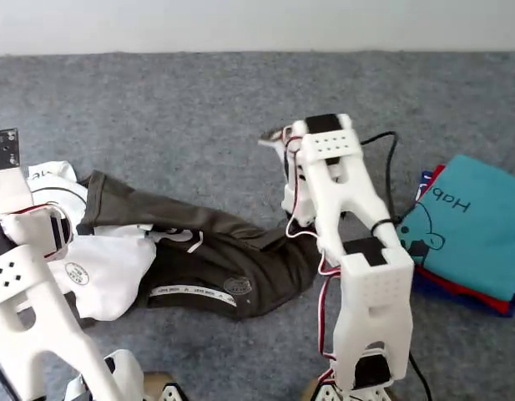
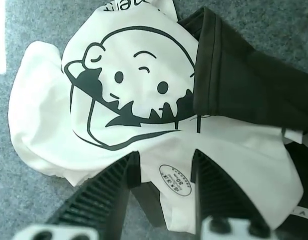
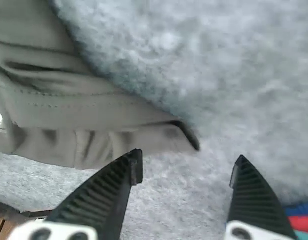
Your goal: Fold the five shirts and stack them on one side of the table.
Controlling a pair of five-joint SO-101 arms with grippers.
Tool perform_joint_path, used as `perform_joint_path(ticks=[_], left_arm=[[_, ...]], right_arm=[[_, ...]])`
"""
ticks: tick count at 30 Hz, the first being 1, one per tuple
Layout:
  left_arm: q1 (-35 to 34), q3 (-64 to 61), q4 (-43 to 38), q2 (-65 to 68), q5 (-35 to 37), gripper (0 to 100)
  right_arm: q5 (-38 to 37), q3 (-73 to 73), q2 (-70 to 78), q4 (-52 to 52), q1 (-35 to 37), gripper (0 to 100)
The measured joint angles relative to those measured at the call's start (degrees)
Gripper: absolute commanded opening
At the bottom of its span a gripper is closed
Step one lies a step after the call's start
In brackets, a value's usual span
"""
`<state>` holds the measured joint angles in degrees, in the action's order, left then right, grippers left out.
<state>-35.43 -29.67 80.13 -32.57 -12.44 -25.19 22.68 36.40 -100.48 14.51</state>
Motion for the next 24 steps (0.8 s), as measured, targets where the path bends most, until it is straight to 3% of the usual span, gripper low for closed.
perform_joint_path(ticks=[8,18,24], left_arm=[[0.0,0.0,0.0,0.09,0.0,17],[0.0,0.0,-0.97,0.18,0.0,17],[0.0,0.0,-1.05,0.18,0.0,17]], right_arm=[[0.53,0.0,5.01,0.0,2.81,28.1],[0.7,0.88,8.35,0.0,2.64,1.3],[0.7,-0.18,8.44,0.0,2.99,0.9]])
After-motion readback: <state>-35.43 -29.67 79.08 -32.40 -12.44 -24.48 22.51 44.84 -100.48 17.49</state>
